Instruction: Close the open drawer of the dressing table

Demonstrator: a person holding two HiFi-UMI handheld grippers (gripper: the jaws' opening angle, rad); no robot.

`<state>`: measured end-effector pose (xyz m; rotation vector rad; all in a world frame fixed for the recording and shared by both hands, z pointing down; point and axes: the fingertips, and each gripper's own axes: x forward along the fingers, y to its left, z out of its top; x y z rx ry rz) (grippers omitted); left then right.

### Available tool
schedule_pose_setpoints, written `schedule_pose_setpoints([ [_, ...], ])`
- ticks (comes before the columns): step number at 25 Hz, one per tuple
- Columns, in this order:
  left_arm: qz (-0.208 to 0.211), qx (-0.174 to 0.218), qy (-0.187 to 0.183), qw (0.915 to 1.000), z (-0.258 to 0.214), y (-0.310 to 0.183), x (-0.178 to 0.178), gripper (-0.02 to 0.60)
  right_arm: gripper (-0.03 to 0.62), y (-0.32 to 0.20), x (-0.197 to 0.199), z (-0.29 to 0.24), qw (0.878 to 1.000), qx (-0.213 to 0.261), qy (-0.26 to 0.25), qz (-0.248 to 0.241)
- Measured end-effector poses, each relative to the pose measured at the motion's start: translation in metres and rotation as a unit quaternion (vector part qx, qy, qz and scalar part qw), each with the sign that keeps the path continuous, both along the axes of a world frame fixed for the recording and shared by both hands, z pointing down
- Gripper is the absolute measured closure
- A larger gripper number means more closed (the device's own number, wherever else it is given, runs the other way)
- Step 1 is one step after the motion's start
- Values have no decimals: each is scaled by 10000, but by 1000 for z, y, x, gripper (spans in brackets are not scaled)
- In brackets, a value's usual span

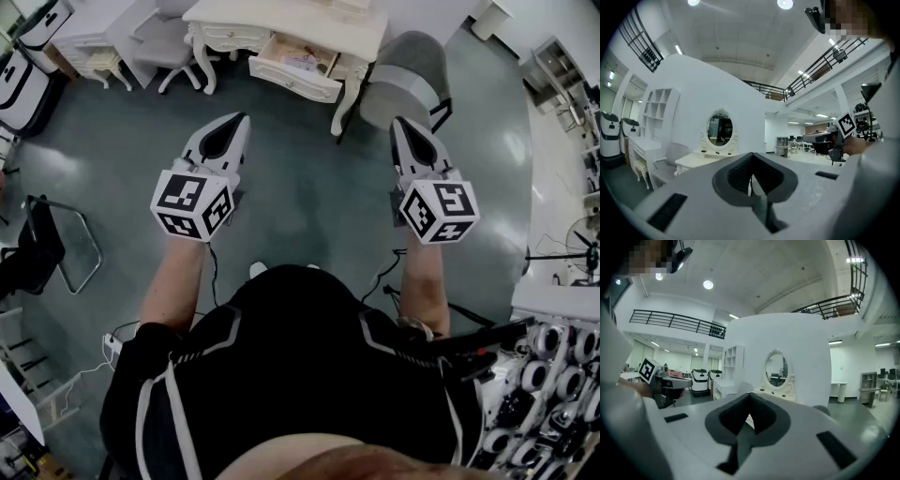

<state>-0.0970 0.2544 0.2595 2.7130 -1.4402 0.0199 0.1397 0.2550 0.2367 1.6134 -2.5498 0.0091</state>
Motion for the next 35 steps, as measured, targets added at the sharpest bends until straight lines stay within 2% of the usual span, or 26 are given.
schedule_pose_setpoints([
  [7, -38, 17, 19, 10000, -5, 1, 2, 582, 591, 3, -2, -5, 10000, 52, -2, -39],
  [15, -17, 27, 84, 10000, -5, 2, -3, 582, 589, 3, -1, -9, 9996, 123, -202, 156],
  [21, 41, 70, 75, 9999, -4, 4, -14, 581, 589, 5, -13, -11, 9995, 143, -148, 240],
  [26, 21, 77, 9, 10000, 4, 3, -30, 581, 589, 6, -28, -7, 9994, 117, -125, 313],
  [35, 45, 34, 221, 9997, 17, -3, -62, 581, 589, 7, -55, 10, 9995, 1, 17, 315],
])
